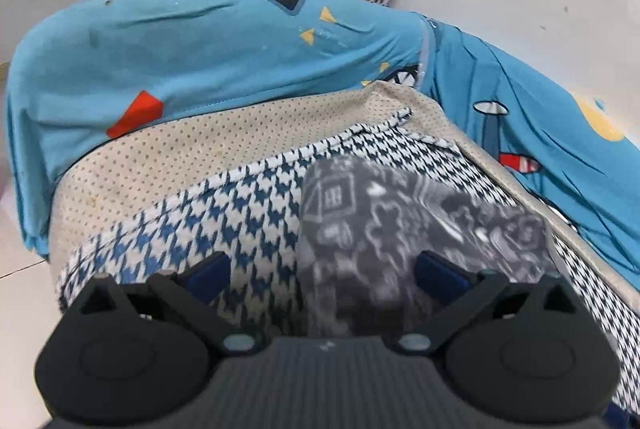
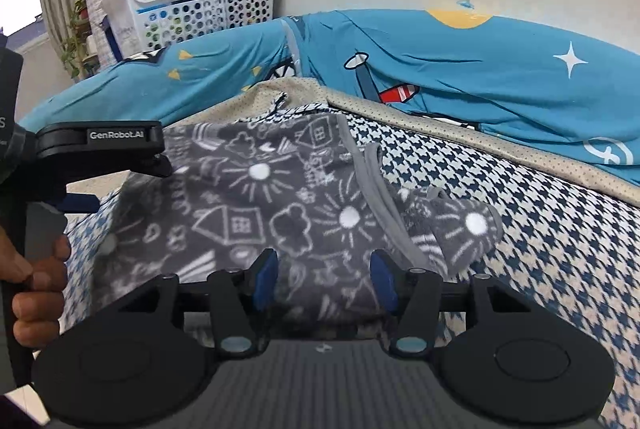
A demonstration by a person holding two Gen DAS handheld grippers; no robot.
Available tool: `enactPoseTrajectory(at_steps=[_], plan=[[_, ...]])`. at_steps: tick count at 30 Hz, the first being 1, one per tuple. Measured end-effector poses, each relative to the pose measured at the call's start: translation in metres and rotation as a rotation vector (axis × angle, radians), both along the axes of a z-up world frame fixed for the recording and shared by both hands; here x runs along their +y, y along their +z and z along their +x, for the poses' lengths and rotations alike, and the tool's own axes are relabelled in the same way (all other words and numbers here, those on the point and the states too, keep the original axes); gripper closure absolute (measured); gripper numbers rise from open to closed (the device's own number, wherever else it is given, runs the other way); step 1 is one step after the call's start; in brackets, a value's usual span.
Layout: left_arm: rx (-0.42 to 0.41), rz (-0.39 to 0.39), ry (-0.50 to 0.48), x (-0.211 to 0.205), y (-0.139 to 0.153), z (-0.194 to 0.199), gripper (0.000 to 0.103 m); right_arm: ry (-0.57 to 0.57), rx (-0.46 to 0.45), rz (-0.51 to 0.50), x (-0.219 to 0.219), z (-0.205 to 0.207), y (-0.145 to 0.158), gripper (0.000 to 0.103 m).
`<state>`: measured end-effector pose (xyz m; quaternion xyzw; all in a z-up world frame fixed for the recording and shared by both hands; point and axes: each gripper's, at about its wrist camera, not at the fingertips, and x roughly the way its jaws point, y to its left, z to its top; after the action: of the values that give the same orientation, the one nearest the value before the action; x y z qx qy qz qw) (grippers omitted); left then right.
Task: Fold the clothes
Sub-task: 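Lift the folded grey jacket bundle with both tools and carry it, then lower the folded jacket onto the houndstooth sheet and open both tools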
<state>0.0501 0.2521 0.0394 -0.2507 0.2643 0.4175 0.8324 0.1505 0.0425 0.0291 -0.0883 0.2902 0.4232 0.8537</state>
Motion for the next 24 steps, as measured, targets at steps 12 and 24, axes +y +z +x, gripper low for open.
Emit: enactPoseTrajectory(at_steps=[12,24], plan=[[0.103,0.008,-0.095,-0.083,-0.007,-0.033,0.0,-0.032,0.173,-0.103,-0.062,-0.019,0.001,0.047],[0.182,-0.028,-0.147,-0.137,-0.029,-0.045,0.0,-0.039,0.158,-0.227,-0.091,-0.03,-0.002,0.044]])
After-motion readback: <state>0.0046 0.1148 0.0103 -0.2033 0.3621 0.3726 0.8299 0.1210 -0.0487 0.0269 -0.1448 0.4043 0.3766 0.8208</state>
